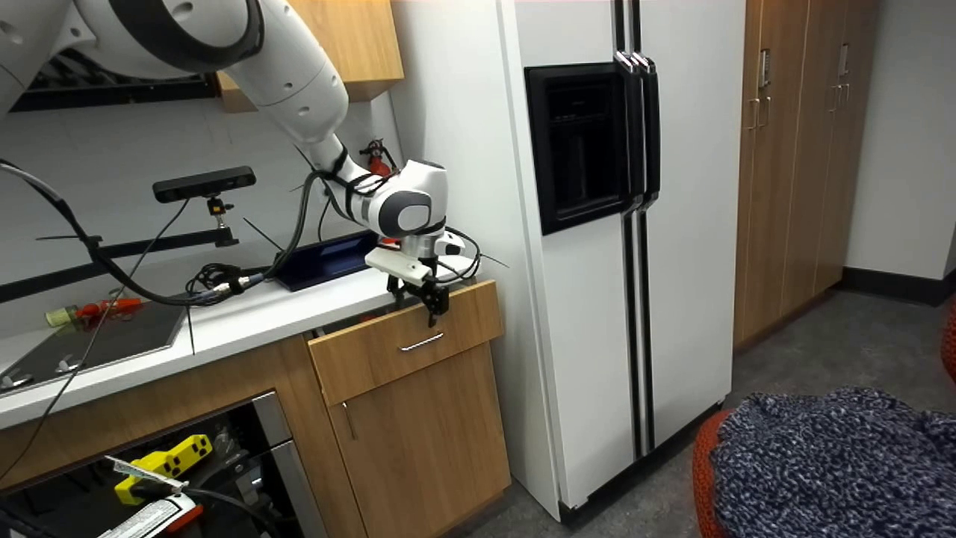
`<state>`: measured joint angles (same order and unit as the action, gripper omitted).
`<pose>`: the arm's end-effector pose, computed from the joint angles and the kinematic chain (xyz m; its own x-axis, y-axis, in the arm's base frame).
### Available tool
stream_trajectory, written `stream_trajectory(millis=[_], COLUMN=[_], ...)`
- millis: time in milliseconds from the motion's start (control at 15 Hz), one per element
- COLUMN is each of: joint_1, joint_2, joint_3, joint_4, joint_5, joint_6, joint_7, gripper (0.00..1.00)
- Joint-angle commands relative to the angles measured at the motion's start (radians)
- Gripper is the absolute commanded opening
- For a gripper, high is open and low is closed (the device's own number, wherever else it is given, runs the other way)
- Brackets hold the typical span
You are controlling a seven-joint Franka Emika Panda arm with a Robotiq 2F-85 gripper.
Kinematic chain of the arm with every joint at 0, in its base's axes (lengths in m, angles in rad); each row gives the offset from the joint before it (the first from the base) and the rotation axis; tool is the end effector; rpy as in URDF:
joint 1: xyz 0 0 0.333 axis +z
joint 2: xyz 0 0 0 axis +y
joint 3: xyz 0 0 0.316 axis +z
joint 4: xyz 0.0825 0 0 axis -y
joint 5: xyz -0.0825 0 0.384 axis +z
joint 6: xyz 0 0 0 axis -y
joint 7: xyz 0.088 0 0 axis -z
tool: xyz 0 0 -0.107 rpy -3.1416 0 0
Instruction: Open the top drawer of the bottom cabinet.
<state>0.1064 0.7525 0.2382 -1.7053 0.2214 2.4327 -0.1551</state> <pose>0.6363 0.2136 0.1645 0.9643 0.2649 -0.0029 0.2518 -0.9199 -0.3007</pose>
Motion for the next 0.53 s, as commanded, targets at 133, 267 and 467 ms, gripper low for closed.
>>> stream_trajectory(millis=[133, 267, 467], joint_1=[0.012, 0.012, 0.013], joint_2=[0.001, -0.002, -0.008], joint_3=[-0.056, -0.069, -0.091], joint_4=[0.035, 0.031, 0.021], joint_5=[-0.046, -0.054, -0.072], joint_6=[-0.064, -0.070, -0.065], joint_7=[0.041, 0.050, 0.063], gripper=[1.00, 1.00, 1.00])
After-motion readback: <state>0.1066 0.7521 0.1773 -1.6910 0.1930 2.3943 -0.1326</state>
